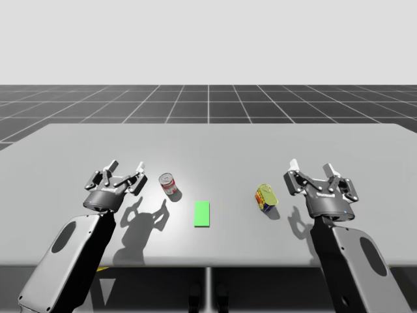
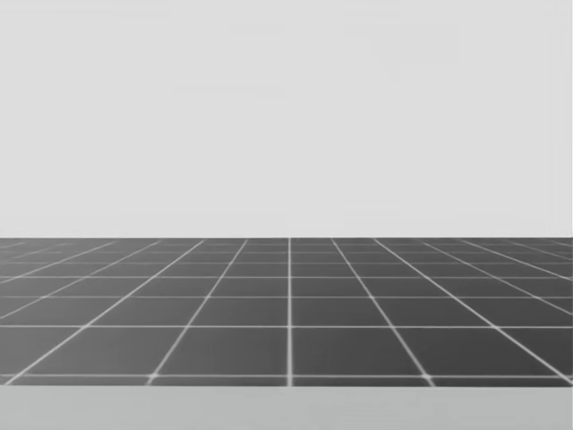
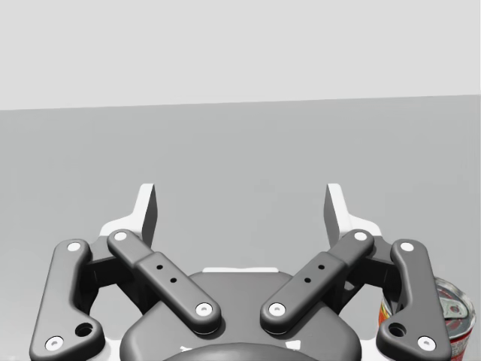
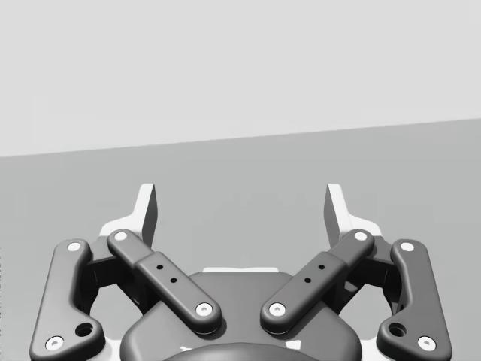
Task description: Look at the card. If it is red, pick the object on the left. If it is green, pick the object on the right.
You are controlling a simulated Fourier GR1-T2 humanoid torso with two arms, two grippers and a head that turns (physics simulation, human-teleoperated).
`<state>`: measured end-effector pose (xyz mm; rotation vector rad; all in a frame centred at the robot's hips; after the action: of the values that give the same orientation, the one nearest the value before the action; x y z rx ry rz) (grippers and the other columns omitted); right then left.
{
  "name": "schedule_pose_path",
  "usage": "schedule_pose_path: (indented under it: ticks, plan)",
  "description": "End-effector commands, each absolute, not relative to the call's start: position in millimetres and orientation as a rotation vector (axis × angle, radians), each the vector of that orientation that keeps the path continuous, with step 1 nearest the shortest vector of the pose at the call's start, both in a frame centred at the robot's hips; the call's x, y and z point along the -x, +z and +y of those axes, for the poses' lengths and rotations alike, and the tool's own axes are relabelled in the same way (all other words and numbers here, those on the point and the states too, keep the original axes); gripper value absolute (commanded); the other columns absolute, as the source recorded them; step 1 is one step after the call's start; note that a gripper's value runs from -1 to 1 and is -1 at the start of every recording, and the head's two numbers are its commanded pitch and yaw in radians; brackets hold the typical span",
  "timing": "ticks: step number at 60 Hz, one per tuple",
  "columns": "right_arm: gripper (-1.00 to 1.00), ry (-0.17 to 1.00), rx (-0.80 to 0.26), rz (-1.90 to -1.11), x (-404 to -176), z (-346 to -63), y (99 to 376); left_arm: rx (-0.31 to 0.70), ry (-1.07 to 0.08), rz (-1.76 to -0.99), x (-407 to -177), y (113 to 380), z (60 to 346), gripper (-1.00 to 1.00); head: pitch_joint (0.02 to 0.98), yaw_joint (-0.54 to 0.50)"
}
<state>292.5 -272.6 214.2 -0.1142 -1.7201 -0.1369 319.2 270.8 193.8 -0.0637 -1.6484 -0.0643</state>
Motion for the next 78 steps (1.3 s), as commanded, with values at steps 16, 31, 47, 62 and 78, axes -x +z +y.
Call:
schedule_pose_path:
  ticks: [16, 31, 47, 62, 78]
  plan:
    - [-1.00, -0.078, 0.184, -1.747, -291.5, -268.2, 213.8, 0.068, -0.065, -1.651, -319.0, 193.4, 271.1, -1.00, 0.169, 0.01]
    - [-1.00, -0.080, 0.163, -1.724, -292.1, -268.0, 213.6, 0.068, -0.064, -1.653, -319.1, 193.7, 272.2, -1.00, 0.365, 0.02]
    - [-1.00, -0.078, 0.146, -1.710, -292.8, -267.0, 212.5, 0.067, -0.067, -1.655, -319.5, 194.0, 273.5, -1.00, 0.619, 0.04]
    - [-1.00, -0.072, 0.141, -1.705, -292.9, -266.2, 212.2, 0.069, -0.067, -1.656, -320.9, 194.5, 274.4, -1.00, 0.815, 0.04]
    - [-1.00, -0.068, 0.139, -1.701, -293.0, -265.5, 212.6, 0.077, -0.064, -1.662, -321.0, 196.5, 274.8, -1.00, 0.955, 0.04]
